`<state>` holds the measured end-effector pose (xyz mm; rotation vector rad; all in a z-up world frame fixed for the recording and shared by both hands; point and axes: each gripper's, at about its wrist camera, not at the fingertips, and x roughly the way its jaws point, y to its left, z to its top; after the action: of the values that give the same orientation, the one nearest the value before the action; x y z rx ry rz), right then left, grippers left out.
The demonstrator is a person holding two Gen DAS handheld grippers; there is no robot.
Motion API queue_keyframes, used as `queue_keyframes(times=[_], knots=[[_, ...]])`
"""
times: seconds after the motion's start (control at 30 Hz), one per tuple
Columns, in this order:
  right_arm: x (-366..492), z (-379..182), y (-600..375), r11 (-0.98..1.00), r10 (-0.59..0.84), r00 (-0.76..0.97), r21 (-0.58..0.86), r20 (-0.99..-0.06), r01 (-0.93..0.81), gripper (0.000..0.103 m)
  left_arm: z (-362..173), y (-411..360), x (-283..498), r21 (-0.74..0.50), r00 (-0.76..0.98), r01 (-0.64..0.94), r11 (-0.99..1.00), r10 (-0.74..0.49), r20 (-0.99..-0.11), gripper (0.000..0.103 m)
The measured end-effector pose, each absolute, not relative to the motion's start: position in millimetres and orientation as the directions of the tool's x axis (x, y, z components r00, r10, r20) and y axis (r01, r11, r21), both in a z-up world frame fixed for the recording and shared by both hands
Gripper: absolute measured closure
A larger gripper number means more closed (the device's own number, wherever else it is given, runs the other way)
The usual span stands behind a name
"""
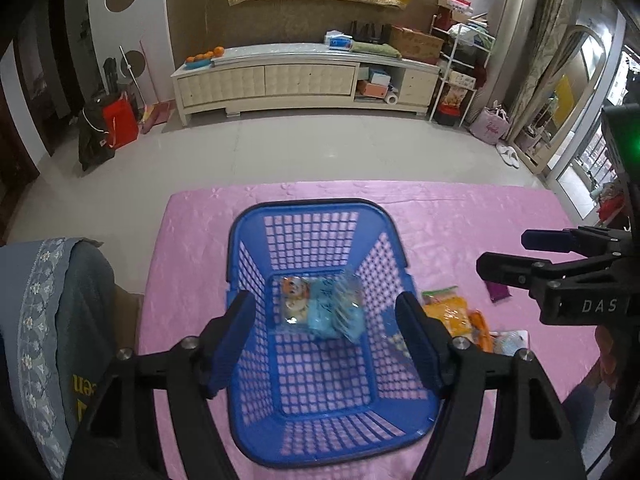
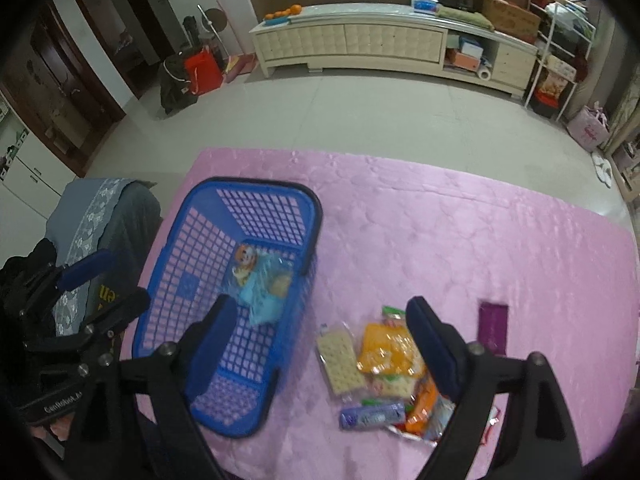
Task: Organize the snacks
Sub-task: 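Reach the left gripper to the blue Doublemint box and grasp it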
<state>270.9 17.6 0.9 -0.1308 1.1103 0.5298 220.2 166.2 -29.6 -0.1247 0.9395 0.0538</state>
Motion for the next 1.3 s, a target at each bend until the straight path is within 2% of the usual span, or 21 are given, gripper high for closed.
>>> queue_keyframes(times=[0.33, 0.43, 0.6, 0.87, 1.03, 1.3], knots=[[234.5, 18.2, -39.9, 0.880, 0.353, 0.370, 0.170, -0.860, -0.444, 0.014, -5.8, 116.4, 184.7, -0.093, 0.627, -0.043, 0.995, -0.046, -0.778, 0.033], [224.7, 18.1, -56.7, 0.882, 0.356, 0.377, 0.175, -0.855, -0.437, 0.014, -3.6, 100.2, 178.1, -0.089, 0.634, -0.019, 0.996, -0.057, -0.771, 0.028], [216.5, 6.9, -88.0, 0.896, 0.339, 0.383, 0.172, -0.859, -0.409, 0.014, -9.2, 73.4, 172.2, -0.077, 0.633, 0.024, 0.997, -0.075, -0.771, 0.027], [204.5, -26.8, -133.6, 0.918, 0.312, 0.362, 0.181, -0.878, -0.353, 0.014, -44.2, 33.2, 166.0, -0.094, 0.596, 0.078, 0.993, -0.122, -0.794, 0.026], [192.9, -48.3, -154.7, 0.920, 0.323, 0.373, 0.197, -0.870, -0.339, 0.014, -64.7, 8.5, 162.5, -0.063, 0.581, 0.141, 0.988, -0.134, -0.803, 0.026], [179.2, -76.4, -171.6, 0.924, 0.285, 0.401, 0.138, -0.871, -0.355, 0.014, -100.0, -11.1, 159.4, -0.051, 0.554, 0.197, 0.979, -0.154, -0.818, 0.026]])
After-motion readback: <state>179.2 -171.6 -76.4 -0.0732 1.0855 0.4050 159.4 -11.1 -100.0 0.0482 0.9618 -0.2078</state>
